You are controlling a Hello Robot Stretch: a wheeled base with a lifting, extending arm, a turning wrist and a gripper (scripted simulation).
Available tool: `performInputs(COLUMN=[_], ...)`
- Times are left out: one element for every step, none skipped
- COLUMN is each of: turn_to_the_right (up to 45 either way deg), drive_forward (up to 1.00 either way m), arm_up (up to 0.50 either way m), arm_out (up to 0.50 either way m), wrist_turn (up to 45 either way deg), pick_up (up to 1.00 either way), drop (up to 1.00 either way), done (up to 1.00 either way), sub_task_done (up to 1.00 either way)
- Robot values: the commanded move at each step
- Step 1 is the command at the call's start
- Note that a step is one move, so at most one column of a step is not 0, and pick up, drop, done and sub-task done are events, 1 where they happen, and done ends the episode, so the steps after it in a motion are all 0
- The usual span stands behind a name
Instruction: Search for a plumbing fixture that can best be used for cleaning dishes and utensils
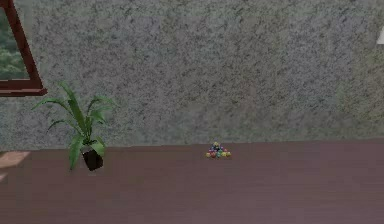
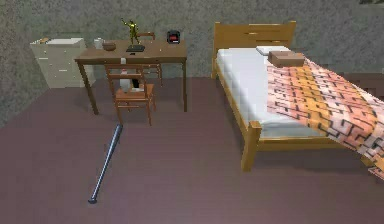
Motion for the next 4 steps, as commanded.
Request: performInputs(turn_to_the_right=[0.0,-45.0,-24.0,0.0], drive_forward=[0.35,0.00,0.00,0.90], arm_up=[0.00,0.00,0.00,0.00], arm_out=[0.00,0.00,0.00,0.00], wrist_turn=[0.0,0.0,0.0,0.0], pick_up=[0.00,0.00,0.00,0.00], drop=[0.00,0.00,0.00,0.00], done=[0.00,0.00,0.00,0.00], sub_task_done=[0.00,0.00,0.00,0.00])
